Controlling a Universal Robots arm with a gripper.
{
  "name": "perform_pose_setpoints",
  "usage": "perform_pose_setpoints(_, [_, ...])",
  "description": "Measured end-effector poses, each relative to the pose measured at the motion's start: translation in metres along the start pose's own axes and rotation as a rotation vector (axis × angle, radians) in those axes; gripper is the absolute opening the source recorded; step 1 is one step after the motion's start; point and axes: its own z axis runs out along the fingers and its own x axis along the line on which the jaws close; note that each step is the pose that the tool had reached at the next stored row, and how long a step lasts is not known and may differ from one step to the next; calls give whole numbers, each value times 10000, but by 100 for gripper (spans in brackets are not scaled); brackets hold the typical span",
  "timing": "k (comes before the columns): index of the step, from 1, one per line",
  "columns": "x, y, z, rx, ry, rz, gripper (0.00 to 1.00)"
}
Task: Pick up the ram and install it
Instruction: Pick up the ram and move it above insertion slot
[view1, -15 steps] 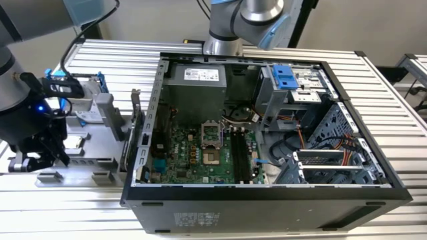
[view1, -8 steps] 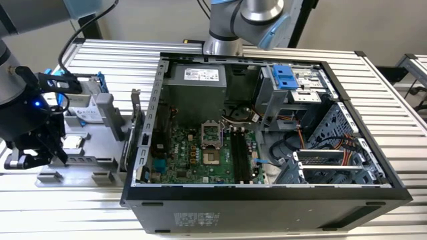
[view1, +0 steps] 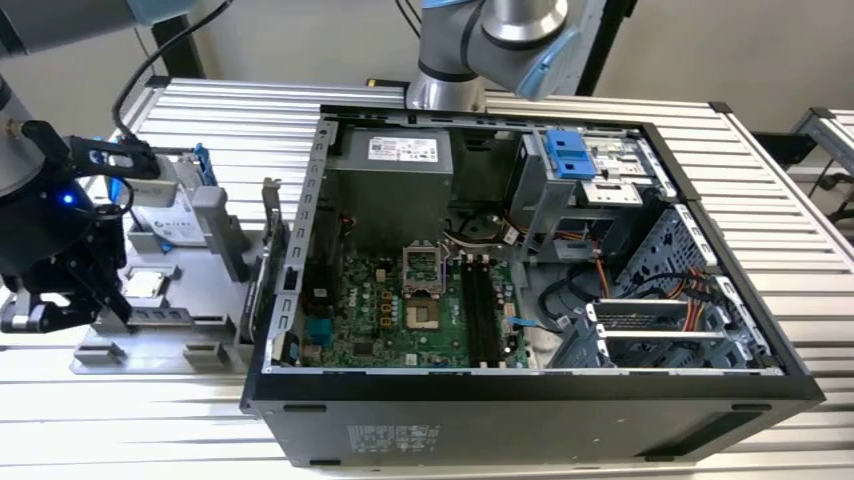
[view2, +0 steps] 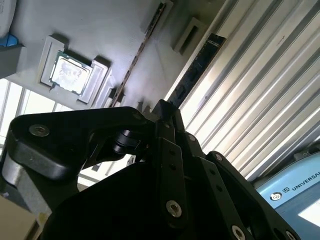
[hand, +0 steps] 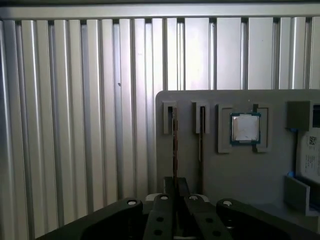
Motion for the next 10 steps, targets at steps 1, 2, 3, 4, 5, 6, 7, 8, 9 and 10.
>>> perform_pose_setpoints(1, [0, 0, -10, 0, 0, 0, 0])
perform_pose_setpoints(2, [0, 0, -21, 0, 0, 0, 0])
perform_pose_setpoints(3, [0, 0, -33, 0, 0, 0, 0])
perform_pose_setpoints(4, [0, 0, -44, 0, 0, 1, 0])
perform_pose_setpoints(5, [0, -1, -56, 1, -1, 0, 0])
perform_pose_setpoints(6, [0, 0, -69, 0, 0, 0, 0])
perform_pose_setpoints(7, [0, 0, -82, -1, 1, 0, 0])
perform_pose_setpoints(8, [0, -1, -94, 0, 0, 0, 0])
perform_pose_setpoints(9, [0, -1, -107, 0, 0, 0, 0])
perform_pose_setpoints(10, [0, -1, -119, 0, 0, 0, 0])
